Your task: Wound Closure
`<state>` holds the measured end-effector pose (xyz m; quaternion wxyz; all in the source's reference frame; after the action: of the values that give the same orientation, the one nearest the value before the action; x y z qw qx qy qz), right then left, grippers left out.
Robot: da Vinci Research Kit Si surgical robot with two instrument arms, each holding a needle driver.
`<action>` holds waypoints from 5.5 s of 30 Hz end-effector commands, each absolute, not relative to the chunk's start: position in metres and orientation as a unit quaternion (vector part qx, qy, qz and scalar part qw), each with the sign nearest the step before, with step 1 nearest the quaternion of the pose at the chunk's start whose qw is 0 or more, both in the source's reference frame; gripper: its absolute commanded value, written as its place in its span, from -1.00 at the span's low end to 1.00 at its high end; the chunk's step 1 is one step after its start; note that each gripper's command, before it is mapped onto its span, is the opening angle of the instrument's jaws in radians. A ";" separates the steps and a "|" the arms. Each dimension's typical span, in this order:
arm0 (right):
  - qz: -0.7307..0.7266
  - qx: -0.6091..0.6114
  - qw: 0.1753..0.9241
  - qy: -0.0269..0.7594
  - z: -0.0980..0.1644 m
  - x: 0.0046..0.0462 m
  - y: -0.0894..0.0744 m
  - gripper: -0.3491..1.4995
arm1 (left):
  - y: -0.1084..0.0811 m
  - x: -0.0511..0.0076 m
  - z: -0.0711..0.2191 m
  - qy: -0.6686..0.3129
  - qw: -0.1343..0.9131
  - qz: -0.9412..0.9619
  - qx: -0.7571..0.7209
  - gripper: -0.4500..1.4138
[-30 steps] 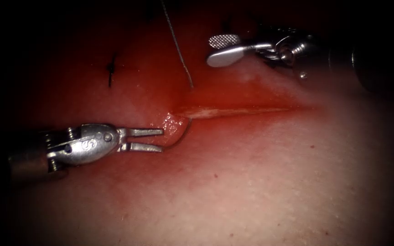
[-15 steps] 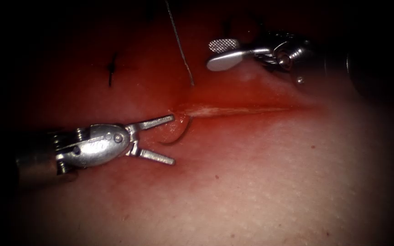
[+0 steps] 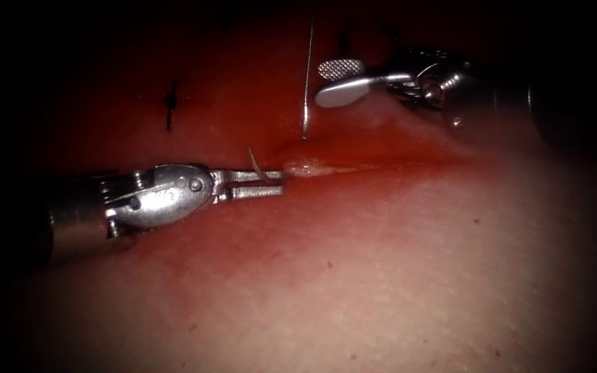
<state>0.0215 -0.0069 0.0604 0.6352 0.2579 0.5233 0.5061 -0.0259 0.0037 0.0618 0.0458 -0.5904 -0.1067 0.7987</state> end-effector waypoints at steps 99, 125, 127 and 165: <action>0.606 0.392 0.561 0.404 0.054 0.0232 -0.008 0.38 | 0.004 -0.0302 0.056 0.253 0.016 0.863 -0.438 -1.00; 0.618 0.404 0.547 0.394 0.055 0.0255 -0.009 0.22 | 0.004 -0.0309 0.055 0.260 0.010 0.860 -0.440 -1.00; 0.618 0.404 0.547 0.394 0.055 0.0256 -0.009 0.22 | 0.004 -0.0309 0.055 0.260 0.010 0.860 -0.440 -1.00; 0.623 0.292 0.569 0.451 0.055 0.0240 -0.006 -1.00 | 0.006 -0.0265 0.057 -0.041 0.098 0.876 -0.471 -1.00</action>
<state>0.0230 -0.0067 0.0542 0.5682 0.2875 0.4538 0.6234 -0.0258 0.0057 0.0566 0.0968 -0.4677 -0.0557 0.8768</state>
